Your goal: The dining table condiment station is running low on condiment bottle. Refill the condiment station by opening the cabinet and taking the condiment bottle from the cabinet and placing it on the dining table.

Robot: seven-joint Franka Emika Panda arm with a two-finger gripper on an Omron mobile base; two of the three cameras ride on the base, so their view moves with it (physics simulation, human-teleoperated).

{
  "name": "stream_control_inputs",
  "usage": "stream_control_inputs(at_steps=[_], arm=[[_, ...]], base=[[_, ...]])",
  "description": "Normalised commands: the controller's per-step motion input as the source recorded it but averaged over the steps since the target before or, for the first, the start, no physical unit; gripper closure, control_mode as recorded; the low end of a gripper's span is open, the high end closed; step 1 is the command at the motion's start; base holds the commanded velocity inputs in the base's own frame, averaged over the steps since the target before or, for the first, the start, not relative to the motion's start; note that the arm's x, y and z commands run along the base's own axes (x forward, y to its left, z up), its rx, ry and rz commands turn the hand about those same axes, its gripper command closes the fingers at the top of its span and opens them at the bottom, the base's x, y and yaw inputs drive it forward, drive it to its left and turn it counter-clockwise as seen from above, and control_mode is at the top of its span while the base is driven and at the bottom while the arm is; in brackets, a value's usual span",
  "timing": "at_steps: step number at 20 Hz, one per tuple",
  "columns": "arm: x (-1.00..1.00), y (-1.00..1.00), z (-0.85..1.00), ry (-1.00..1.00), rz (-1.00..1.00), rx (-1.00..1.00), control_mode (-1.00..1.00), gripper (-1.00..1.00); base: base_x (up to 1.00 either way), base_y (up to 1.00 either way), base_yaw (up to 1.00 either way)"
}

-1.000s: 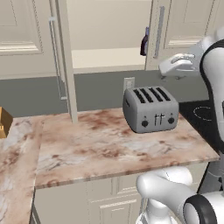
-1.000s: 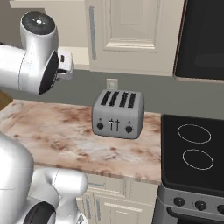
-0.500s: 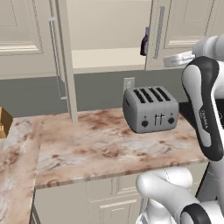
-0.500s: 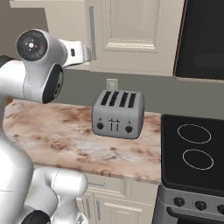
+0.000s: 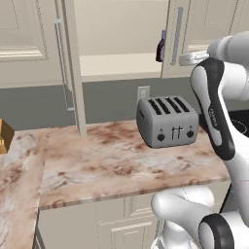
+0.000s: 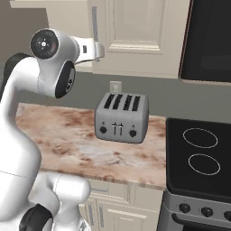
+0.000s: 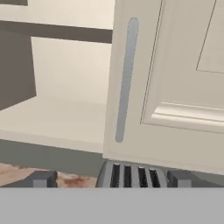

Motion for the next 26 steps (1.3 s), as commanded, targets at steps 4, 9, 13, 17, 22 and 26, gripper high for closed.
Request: stream_control_inputs(at_steps=[4,9,13,17,22,26], arm=[[0.56,0.00,0.09,0.00,-0.06,0.00,-1.00,-1.00],[0.31,0.00,0.00,0.00,0.00,0.01,-1.00,-1.00],[0.35,0.00,0.00,0.00,0.00,0.01,-1.00,-1.00],[0.47,0.00,0.00,0.00,0.00,0.00,-1.00,-1.00],[0.53,0.00,0.00,0.00,0.00,0.01,-1.00,-1.00],[0.45,0.00,0.00,0.00,0.00,0.03,-1.00,-1.00]], base=[[0.00,0.00,0.00],[0.00,0.00,0.00],[0.00,0.00,0.00],[0.00,0.00,0.00],[0.00,0.00,0.00],[0.00,0.00,0.00]])
